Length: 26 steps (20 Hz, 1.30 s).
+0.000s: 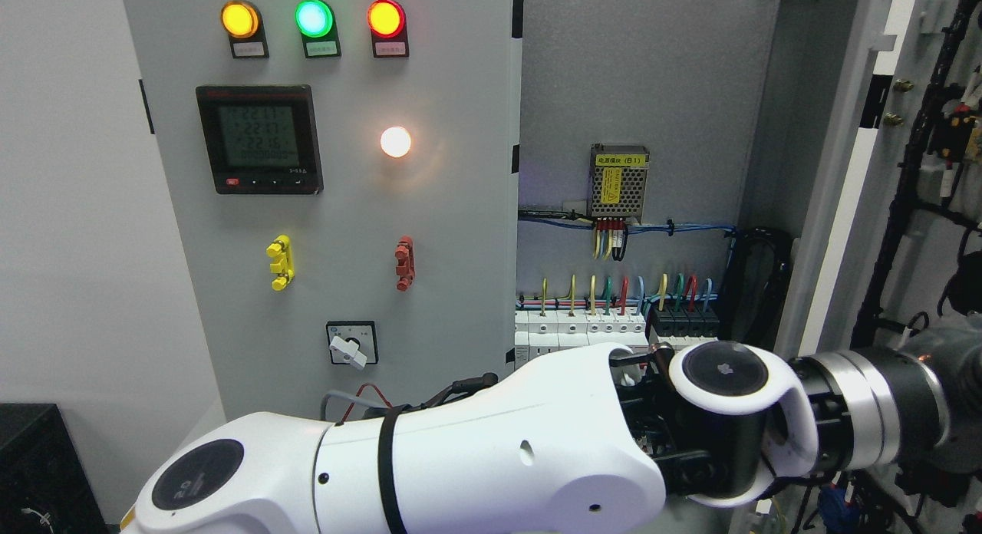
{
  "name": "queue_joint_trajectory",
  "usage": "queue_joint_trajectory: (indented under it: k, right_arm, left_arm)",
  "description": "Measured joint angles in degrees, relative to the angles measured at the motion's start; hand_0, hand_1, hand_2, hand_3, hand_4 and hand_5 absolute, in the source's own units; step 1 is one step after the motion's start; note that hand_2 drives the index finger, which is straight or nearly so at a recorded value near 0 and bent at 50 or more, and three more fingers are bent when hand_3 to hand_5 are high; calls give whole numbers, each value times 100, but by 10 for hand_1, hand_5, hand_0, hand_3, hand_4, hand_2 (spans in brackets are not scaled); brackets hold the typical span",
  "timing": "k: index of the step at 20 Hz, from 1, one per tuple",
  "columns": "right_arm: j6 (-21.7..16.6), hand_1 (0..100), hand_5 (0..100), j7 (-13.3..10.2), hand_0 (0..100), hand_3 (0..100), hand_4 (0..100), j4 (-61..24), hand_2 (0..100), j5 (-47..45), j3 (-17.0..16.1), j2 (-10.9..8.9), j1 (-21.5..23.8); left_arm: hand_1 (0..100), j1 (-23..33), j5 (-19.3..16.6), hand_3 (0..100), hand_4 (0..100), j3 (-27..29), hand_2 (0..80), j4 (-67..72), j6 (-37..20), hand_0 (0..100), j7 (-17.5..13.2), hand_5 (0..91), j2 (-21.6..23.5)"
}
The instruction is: Open door with both hands
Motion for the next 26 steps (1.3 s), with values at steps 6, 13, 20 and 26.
queue_joint_trajectory:
  k: [6, 13, 20, 26]
  right_arm:
    - [0, 0, 0, 0, 0, 0, 0, 1, 0, 0, 0, 0, 0]
    - [0, 0, 0, 0, 0, 0, 0, 0, 0, 0, 0, 0, 0]
    - [0, 0, 0, 0, 0, 0, 0, -2, 0, 0, 0, 0, 0]
    - [0, 0, 0, 0, 0, 0, 0, 1, 0, 0, 0, 0, 0]
  left_arm:
    - [0, 1029, -175, 0, 0, 27, 0, -686, 567, 0, -878, 0, 1308]
    - [0, 3716, -2149, 0, 0, 101, 0, -1096, 1013, 0, -1314, 0, 2843]
    - [0, 7369, -4234, 0, 0, 1084, 0, 138, 933, 0, -1375, 0, 3409]
    - [0, 8808, -4915, 0, 0, 2327, 0, 3167, -706, 0, -1383, 0, 2527]
